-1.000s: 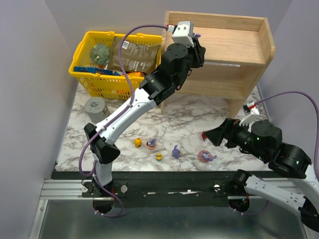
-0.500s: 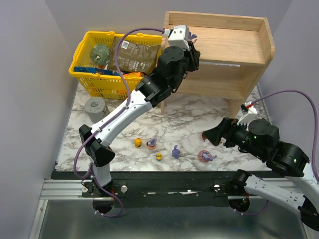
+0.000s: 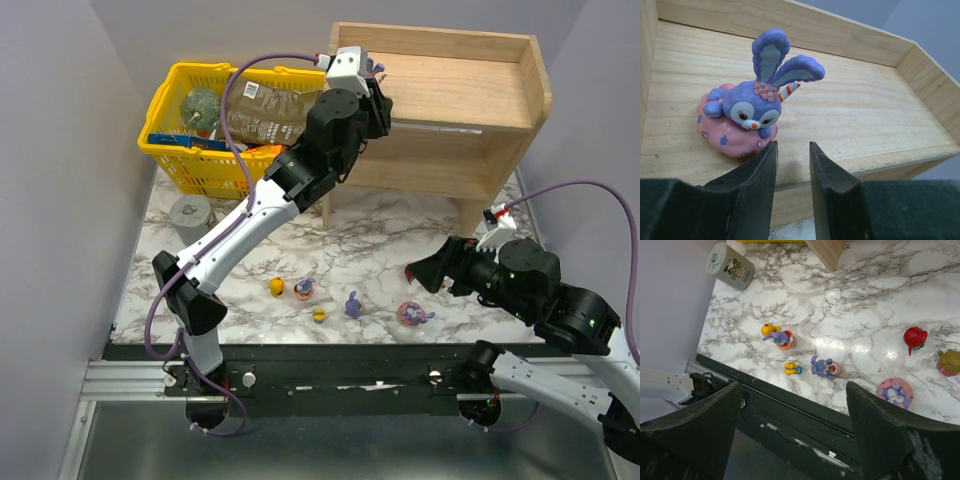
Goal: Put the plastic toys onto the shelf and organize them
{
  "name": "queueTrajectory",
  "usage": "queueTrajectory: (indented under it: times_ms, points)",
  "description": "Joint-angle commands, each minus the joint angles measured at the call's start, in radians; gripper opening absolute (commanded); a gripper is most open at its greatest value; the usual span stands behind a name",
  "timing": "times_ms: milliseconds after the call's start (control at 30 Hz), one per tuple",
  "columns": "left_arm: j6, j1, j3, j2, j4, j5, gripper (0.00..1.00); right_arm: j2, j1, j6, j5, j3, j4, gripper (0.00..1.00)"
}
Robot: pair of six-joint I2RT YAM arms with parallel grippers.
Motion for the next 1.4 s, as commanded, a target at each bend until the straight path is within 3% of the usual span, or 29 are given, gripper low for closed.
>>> queueTrajectory:
  times_ms: [0, 133, 300, 467, 633, 733, 800, 867, 1000, 1367]
  points:
    - [0.002, 0.01, -0.032, -0.051, 0.022, 0.072, 0.45, -0.005, 0.004, 0.013, 0.016, -0.01, 0.01, 0.91]
    - [0.028, 0.008, -0.114, -0.09, 0.076, 0.221, 0.63, 0.0, 0.004, 0.015, 0.014, -0.008, 0.01, 0.91]
    - [0.067, 0.007, -0.174, -0.156, 0.122, 0.372, 0.7, 0.012, 0.004, 0.012, 0.013, -0.002, 0.01, 0.92]
    - [0.116, 0.005, -0.322, -0.297, 0.145, 0.405, 0.75, 0.029, 0.004, -0.034, -0.013, 0.003, 0.016, 0.93]
    - [0.124, 0.005, -0.496, -0.448, 0.074, 0.24, 0.88, 0.072, 0.006, -0.128, -0.084, -0.033, 0.09, 0.95]
    - [0.124, 0.011, -0.582, -0.541, 0.001, 0.04, 0.96, 0.126, 0.006, -0.131, -0.11, -0.069, 0.146, 0.95]
    - [0.116, 0.022, -0.609, -0.589, -0.089, -0.11, 0.98, 0.164, 0.004, -0.133, -0.162, -0.095, 0.209, 0.95]
    - [0.069, 0.046, -0.609, -0.613, -0.181, -0.175, 0.99, 0.215, 0.004, -0.131, -0.217, -0.116, 0.263, 0.96]
    - [-0.025, 0.154, -0.607, -0.64, -0.413, -0.154, 0.99, 0.282, 0.02, -0.139, -0.254, -0.166, 0.425, 1.0]
    - [-0.068, 0.246, -0.802, -0.842, -0.464, -0.124, 0.99, 0.494, 0.3, -0.177, 0.033, -0.27, 0.751, 0.99]
